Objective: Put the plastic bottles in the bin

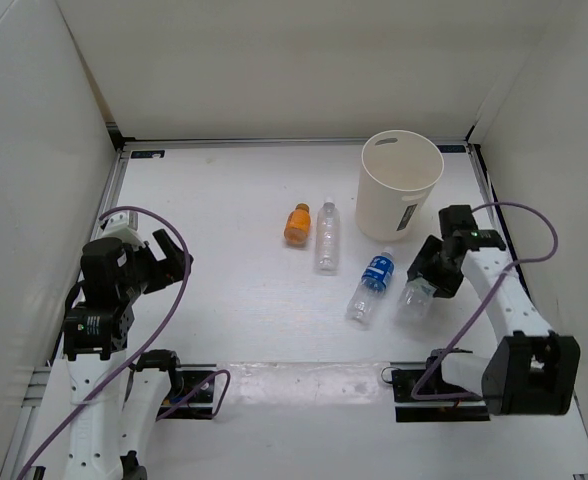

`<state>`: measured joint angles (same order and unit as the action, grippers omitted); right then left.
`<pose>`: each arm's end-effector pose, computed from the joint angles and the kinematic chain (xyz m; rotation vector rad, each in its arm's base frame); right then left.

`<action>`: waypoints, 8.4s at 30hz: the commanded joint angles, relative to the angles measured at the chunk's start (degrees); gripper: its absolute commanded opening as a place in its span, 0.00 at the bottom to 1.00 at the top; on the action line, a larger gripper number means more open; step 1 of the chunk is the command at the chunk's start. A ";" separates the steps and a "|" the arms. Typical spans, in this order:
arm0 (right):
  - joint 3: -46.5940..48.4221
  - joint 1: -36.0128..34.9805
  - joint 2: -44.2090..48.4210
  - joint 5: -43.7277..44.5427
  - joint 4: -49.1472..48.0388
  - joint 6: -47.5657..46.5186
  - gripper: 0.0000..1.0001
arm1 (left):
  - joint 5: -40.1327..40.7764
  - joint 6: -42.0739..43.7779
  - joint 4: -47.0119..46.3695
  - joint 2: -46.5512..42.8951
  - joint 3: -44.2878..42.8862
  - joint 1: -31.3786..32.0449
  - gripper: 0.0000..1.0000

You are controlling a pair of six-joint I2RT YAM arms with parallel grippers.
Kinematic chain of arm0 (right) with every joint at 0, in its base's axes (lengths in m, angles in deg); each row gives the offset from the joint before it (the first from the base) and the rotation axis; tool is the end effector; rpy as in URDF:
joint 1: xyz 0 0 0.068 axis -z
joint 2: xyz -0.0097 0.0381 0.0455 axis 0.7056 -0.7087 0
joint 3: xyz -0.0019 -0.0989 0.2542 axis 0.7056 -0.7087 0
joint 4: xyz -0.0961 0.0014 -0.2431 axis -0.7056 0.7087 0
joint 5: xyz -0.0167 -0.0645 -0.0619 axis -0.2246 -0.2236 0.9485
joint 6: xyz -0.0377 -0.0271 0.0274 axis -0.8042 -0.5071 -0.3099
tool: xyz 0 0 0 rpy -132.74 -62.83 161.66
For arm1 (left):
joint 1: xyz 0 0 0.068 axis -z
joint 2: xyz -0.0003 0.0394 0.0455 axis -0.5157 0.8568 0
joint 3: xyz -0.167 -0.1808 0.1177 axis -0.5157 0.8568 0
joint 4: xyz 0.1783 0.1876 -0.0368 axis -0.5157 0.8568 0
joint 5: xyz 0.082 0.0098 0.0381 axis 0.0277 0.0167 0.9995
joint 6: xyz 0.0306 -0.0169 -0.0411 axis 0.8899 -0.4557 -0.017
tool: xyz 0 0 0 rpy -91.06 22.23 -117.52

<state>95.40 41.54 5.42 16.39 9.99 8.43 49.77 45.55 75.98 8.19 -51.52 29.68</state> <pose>0.2126 0.0096 0.2363 0.7352 2.6994 0.0469 0.0998 -0.0028 0.3462 -0.3345 2.1613 -0.3502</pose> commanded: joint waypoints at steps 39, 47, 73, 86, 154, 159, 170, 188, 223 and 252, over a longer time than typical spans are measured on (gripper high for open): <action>56.84 -5.28 -24.04 5.11 -17.42 -4.23 0.12 | -0.49 -0.45 -0.40 0.13 0.13 0.05 1.00; 54.28 -7.30 -25.53 9.41 -16.72 -6.78 0.50 | -0.32 -0.36 -0.40 0.57 0.05 0.13 1.00; 46.92 -10.82 7.10 16.11 2.44 -3.97 0.90 | 0.56 -0.19 0.13 2.06 -0.48 -0.04 1.00; 19.50 -8.45 32.55 12.66 15.01 -6.51 0.90 | -1.54 -0.36 -1.27 3.73 0.40 0.05 1.00; 13.60 -16.00 41.00 11.88 12.55 -6.87 0.90 | -1.37 8.60 -12.62 90.74 -48.81 31.86 0.80; 13.59 -16.09 41.08 11.97 12.64 -6.87 0.90 | -3.12 8.25 -12.35 91.89 -49.09 31.25 0.72; 13.51 -16.09 41.26 12.05 12.64 -6.95 0.90 | -7.43 9.31 -11.82 91.80 -48.65 30.72 0.53; 13.59 -15.56 41.61 12.05 12.64 -7.04 0.90 | -8.58 6.50 -15.16 78.89 -44.34 29.58 0.36; 13.24 -16.00 44.78 11.79 12.02 -6.78 0.90 | -22.47 -4.32 -32.74 91.35 -85.29 41.00 0.40; 13.15 -16.79 43.99 11.00 11.93 -7.31 0.90 | -10.35 -0.02 -18.34 83.29 -81.91 39.95 1.00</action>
<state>108.71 25.08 49.68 27.89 23.63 1.89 33.70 42.86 51.55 103.80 -136.07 71.23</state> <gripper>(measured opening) 0.904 0.998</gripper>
